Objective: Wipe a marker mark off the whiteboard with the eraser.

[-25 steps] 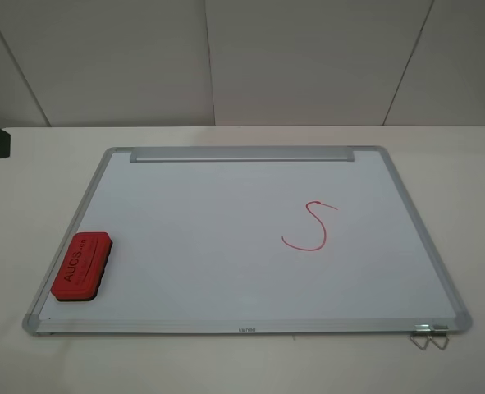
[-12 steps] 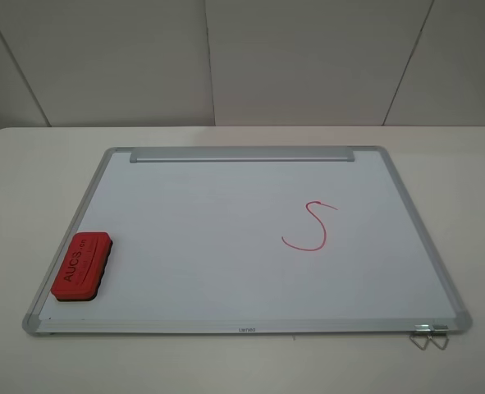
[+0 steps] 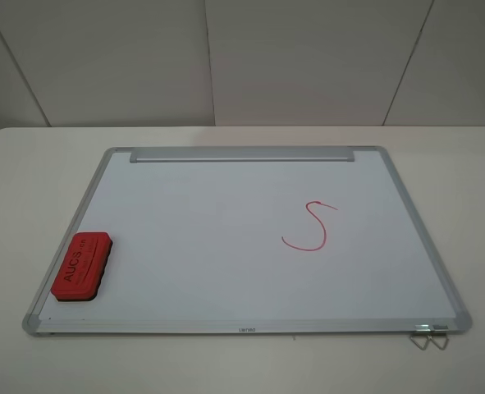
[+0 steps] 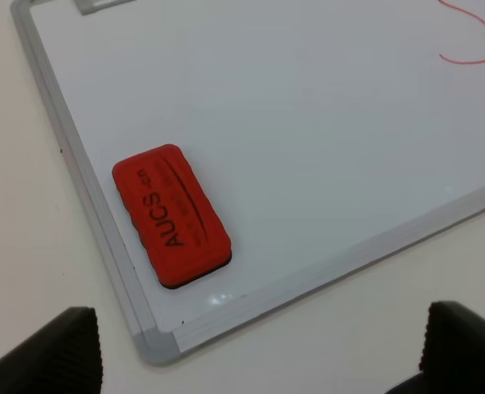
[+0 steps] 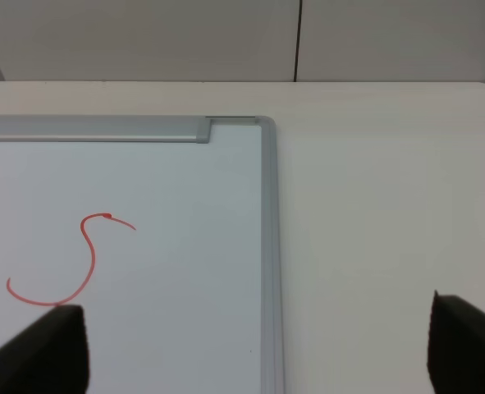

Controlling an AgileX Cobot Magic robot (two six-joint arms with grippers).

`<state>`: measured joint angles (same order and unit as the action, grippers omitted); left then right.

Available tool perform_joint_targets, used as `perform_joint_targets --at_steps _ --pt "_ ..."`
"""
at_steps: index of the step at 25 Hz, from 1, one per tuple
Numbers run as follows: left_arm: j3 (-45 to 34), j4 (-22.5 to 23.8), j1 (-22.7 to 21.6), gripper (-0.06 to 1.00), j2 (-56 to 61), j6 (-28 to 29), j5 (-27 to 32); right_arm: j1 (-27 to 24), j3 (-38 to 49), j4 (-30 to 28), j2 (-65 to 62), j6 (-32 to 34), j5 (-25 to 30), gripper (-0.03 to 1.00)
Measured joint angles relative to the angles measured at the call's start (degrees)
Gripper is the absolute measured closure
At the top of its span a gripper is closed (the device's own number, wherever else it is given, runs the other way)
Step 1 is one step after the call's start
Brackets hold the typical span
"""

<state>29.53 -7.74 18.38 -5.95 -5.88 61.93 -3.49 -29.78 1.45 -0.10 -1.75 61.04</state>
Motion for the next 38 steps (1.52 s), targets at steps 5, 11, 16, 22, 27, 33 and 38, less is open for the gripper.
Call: perform_joint_targets --at_steps 5,11,16,22,27,33,38 --pt "-0.39 -0.11 0.00 0.17 4.00 -0.35 -0.87 0.00 0.00 0.00 0.00 0.00 0.00 0.26" --pt "-0.44 -0.11 0.00 0.17 6.08 -0.35 -1.00 0.00 0.00 0.00 0.00 0.00 0.00 0.26" --pt "-0.44 -0.11 0.00 0.17 6.28 -0.35 -1.01 0.00 0.00 0.00 0.00 0.00 0.00 0.26" --pt "-0.44 -0.11 0.00 0.17 6.28 -0.35 -1.06 0.00 0.00 0.00 0.00 0.00 0.00 0.26" --pt "-0.44 -0.16 -3.55 0.17 6.28 -0.35 -1.06 0.00 0.00 0.00 0.00 0.00 0.00 0.26" --pt "-0.44 -0.16 -11.98 0.17 6.28 -0.35 -1.06 0.00 0.00 0.00 0.00 0.00 0.00 0.26" --pt "-0.44 -0.16 -15.88 0.17 6.28 -0.35 -1.11 0.00 0.00 0.00 0.00 0.00 0.00 0.26"
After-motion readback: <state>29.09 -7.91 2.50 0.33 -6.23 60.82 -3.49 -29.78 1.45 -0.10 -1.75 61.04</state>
